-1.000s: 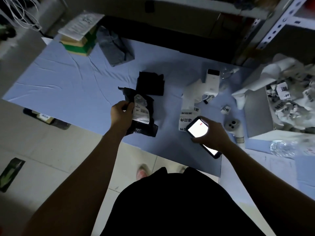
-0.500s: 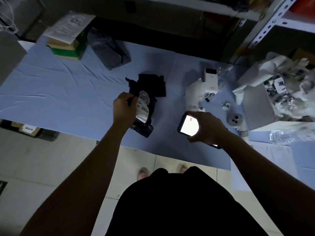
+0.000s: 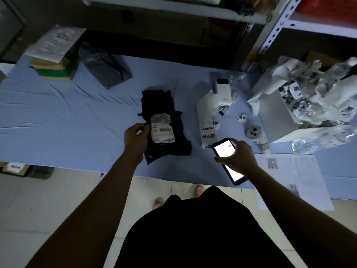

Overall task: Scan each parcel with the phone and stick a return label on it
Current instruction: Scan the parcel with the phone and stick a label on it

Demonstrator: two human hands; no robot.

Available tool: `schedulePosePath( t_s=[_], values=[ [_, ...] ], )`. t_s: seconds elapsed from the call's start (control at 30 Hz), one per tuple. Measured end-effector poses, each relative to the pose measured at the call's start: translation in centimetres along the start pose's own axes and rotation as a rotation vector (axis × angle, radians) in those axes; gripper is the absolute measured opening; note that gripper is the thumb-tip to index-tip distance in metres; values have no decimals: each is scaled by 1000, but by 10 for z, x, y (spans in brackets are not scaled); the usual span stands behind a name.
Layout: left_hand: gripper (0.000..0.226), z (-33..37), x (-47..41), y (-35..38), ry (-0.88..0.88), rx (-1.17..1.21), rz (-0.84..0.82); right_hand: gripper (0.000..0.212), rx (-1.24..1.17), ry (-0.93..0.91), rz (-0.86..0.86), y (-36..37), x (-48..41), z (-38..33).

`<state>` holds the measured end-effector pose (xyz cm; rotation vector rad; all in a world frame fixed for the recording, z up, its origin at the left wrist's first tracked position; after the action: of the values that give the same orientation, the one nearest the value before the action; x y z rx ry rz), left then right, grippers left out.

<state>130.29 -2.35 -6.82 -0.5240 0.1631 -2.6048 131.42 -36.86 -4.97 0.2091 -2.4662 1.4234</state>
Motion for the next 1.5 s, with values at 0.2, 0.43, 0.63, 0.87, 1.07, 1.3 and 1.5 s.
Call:
schedulePosePath(
  t_s=[0.2, 0.43, 0.63, 0.87, 1.07, 1.3, 1.5],
  values=[
    [15, -12, -4, 28, -148, -50, 32, 82, 25, 182, 27, 13, -20, 50],
    [39, 19, 6, 52, 56, -704, 287, 83, 64, 174, -50, 18, -52, 58],
    [19, 50, 19, 145, 406, -764, -95, 76, 195, 70, -64, 17, -73, 56],
    [44, 27, 15, 209, 392, -903, -409, 52, -41, -122, -32, 12, -81, 37],
    [35, 19, 18, 211, 326, -849, -409, 65, -754, 35, -303, 27, -87, -4],
    [13, 23, 14, 194, 310, -663, -356, 52, -703, -140, -226, 19, -85, -8],
    [7, 32, 8, 182, 414, -647, -423, 56, -639, -239, -204, 8, -75, -24]
  ],
)
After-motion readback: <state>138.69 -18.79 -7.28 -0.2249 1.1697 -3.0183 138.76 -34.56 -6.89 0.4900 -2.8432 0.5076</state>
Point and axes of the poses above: each hand's wrist, its own x-axis away from the middle knuckle, its own y-axis out of the palm, z = x × y, the point moved 3 cm from there along -x, towards the middle knuckle, and after that the axes turned 4 degrees about -x, right-handed, at the moved point
